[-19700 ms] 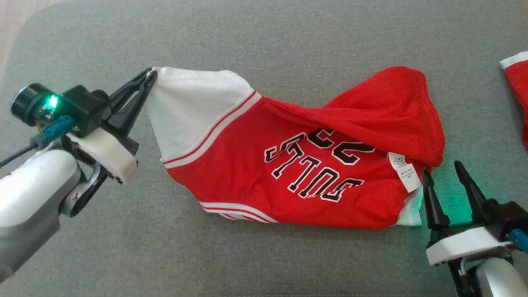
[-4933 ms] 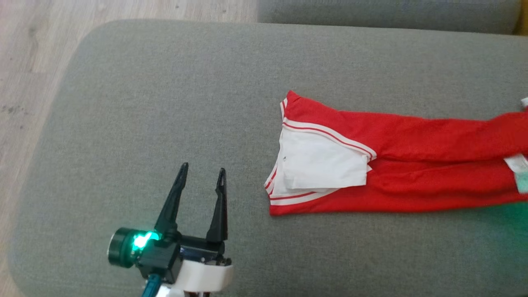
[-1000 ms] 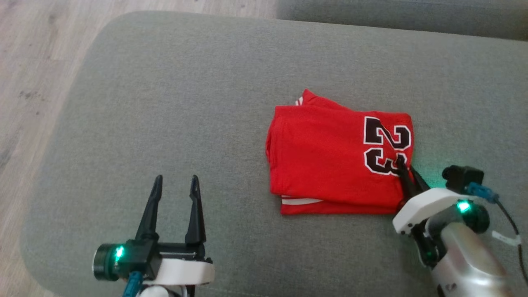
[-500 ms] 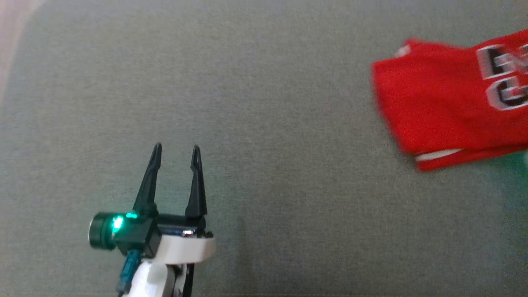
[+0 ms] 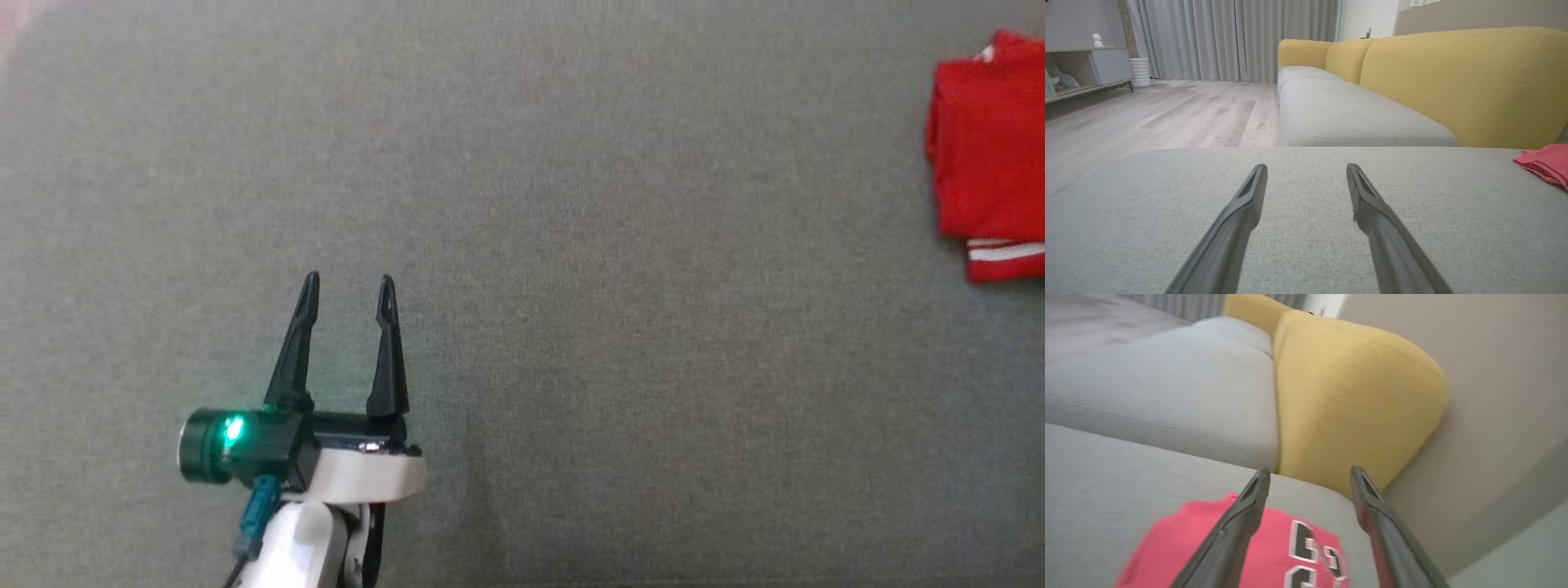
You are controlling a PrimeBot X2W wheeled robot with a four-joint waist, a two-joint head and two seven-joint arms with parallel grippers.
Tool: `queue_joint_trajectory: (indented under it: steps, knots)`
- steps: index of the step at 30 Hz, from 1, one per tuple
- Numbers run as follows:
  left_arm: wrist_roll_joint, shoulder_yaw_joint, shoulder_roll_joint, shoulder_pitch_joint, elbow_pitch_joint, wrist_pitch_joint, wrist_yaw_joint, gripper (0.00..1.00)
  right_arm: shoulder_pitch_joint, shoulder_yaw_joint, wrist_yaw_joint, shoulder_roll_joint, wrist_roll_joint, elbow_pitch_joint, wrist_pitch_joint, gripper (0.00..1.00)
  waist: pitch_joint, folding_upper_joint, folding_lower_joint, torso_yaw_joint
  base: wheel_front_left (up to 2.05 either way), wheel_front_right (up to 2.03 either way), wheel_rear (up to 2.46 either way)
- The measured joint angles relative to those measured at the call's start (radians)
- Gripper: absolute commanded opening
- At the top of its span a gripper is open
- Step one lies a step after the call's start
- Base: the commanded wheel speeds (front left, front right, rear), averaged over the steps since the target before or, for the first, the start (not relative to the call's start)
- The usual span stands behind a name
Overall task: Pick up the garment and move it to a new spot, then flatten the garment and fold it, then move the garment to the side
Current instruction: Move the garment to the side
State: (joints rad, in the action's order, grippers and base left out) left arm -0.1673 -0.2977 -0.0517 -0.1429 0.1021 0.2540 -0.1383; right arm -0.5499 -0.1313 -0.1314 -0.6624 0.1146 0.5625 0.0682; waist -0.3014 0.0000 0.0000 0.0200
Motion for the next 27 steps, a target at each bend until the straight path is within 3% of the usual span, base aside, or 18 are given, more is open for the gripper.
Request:
queue_joint_trajectory:
  steps: [3,4,10,13,17,20,27]
  knots:
    - [-0.011,0.001,0.0,0.014,0.026,0.0,-0.009,1.0,0.092,0.027,0.0,0.137,-0.038,-0.087,0.03,1.0,0.052,0.0,0.0,0.002,0.0,0.0,0.0]
    - [-0.02,0.001,0.0,0.037,0.034,0.0,-0.011,1.0,0.187,0.057,0.0,0.235,-0.038,-0.122,0.053,1.0,0.094,0.0,-0.0001,0.005,0.0,0.0,0.0]
    - [-0.063,0.001,0.0,0.143,0.069,0.0,0.004,1.0,0.451,0.188,0.0,0.448,0.003,-0.148,0.157,1.0,0.241,0.0,-0.0004,0.022,0.0,0.0,0.0]
    - [-0.059,0.006,0.0,0.182,0.083,0.0,0.005,1.0,0.528,0.253,0.0,0.496,0.023,-0.151,0.18,1.0,0.307,0.0,-0.0004,0.035,0.0,0.0,0.0]
    - [-0.05,0.016,0.0,0.214,0.079,0.0,0.005,1.0,0.598,0.248,0.0,0.559,0.023,-0.284,0.18,1.0,0.377,0.0,-0.0003,0.051,0.0,0.0,0.0]
    - [-0.042,0.03,-0.001,0.247,0.075,0.0,0.006,1.0,0.651,0.23,0.0,0.587,0.004,-0.357,0.182,1.0,0.411,0.0001,-0.0004,0.061,0.0,0.0,0.0]
    - [-0.012,0.039,-0.001,0.276,0.074,0.0,0.009,1.0,0.734,0.202,0.0,0.609,-0.011,-0.392,0.183,1.0,0.434,0.0,-0.0002,0.068,0.0,0.0,0.0]
